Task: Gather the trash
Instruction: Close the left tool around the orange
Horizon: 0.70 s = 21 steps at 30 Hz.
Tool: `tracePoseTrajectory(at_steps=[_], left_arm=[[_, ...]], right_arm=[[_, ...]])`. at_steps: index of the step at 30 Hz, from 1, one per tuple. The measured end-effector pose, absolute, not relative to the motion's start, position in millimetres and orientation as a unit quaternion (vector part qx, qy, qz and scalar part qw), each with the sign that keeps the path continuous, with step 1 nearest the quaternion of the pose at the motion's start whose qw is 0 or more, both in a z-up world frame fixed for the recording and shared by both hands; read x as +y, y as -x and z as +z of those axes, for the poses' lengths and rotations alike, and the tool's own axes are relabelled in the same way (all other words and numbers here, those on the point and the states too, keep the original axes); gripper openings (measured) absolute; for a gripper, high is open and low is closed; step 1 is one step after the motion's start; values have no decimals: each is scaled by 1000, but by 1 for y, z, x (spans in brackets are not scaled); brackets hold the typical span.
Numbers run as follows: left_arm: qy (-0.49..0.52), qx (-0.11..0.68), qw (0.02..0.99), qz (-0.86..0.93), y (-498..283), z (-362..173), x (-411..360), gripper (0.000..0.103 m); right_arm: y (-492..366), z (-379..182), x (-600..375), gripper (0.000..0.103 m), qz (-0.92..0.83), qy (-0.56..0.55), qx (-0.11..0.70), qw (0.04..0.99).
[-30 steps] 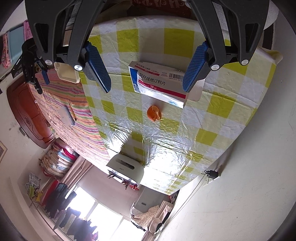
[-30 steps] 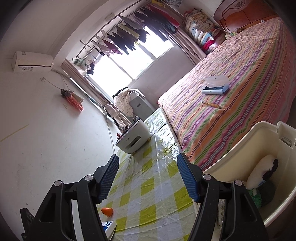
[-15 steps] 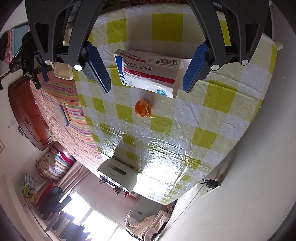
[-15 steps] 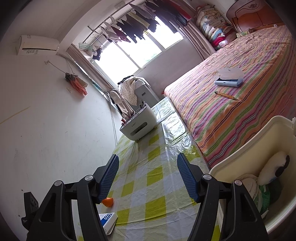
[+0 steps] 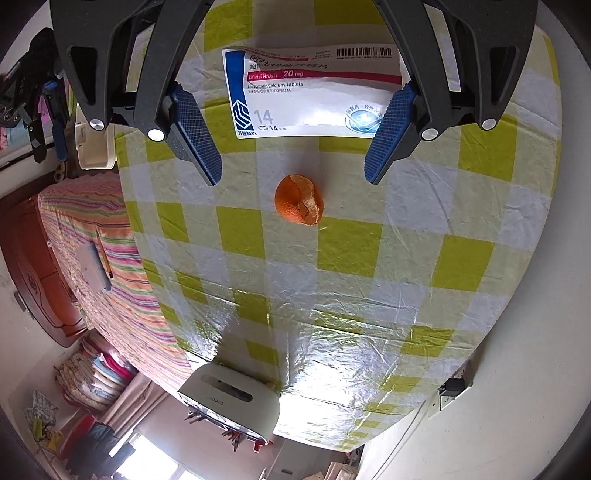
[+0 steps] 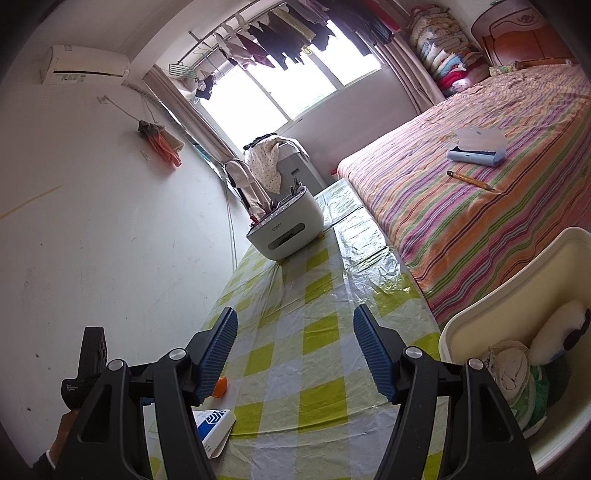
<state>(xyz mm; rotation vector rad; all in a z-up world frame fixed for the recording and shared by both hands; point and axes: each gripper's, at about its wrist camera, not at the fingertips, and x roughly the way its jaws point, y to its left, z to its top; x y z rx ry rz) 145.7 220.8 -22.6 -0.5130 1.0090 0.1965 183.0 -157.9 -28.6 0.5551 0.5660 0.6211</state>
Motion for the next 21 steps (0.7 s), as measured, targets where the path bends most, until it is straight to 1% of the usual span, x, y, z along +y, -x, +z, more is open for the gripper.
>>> tracePoseTrajectory(at_steps=[10,17,18,21], left_arm=[[199,515,830,81,-186,-43,204,77],[196,525,823,92,-200,-54,208,76],[196,526,822,93,-201,-55,209,74],[191,536,816,100,-205,-62,211,52]], right_arm=[[-184,-31,-159,64,296,-266,275,875],[-185,-34,-156,64,299,-258,280,875],[-184,-34,-155,64,299,-256,280,875],[-184,-35,-152,64,300,-251,282,876]])
